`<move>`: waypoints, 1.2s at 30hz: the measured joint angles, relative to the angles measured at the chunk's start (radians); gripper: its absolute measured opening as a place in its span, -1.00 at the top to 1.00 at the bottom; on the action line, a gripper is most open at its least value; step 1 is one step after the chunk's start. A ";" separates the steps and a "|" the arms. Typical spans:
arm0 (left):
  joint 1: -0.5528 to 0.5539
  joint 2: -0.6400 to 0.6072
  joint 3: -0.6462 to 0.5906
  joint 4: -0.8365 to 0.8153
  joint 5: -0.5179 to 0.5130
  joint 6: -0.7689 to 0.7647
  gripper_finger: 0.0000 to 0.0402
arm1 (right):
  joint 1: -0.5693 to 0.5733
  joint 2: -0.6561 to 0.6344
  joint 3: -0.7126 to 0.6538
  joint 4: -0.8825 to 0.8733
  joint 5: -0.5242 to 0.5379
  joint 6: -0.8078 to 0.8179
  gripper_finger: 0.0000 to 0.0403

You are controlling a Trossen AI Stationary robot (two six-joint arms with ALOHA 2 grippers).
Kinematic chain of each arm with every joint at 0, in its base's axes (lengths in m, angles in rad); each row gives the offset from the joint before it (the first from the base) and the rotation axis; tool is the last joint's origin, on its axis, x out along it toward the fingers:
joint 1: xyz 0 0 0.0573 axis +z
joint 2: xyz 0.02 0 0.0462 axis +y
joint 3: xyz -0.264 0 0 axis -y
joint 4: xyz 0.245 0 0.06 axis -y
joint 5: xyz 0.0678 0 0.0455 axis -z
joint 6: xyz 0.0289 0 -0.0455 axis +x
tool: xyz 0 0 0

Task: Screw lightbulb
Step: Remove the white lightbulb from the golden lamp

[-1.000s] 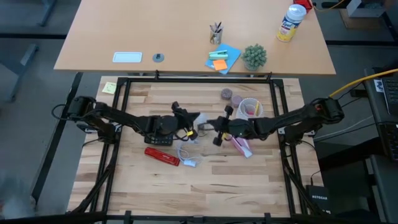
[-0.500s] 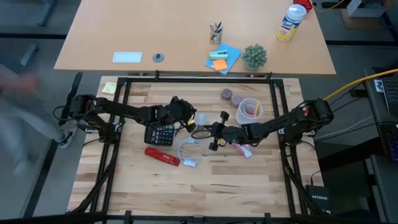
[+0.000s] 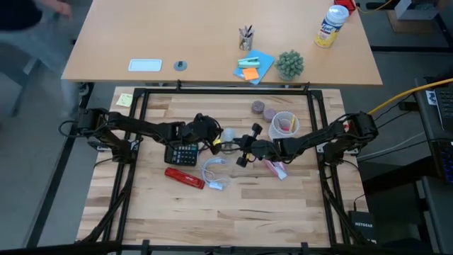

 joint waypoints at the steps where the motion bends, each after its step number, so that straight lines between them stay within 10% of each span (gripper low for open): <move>1: -0.002 0.000 0.000 -0.003 0.000 -0.010 1.00 | 0.000 0.000 0.000 -0.001 0.010 0.000 0.96; 10: -0.058 0.007 -0.004 -0.039 0.070 -0.047 1.00 | -0.011 -0.002 0.002 0.020 0.149 -0.001 0.96; 36: -0.089 0.003 -0.001 0.220 -0.127 0.072 1.00 | 0.031 -0.127 0.000 -0.014 0.119 -0.083 0.96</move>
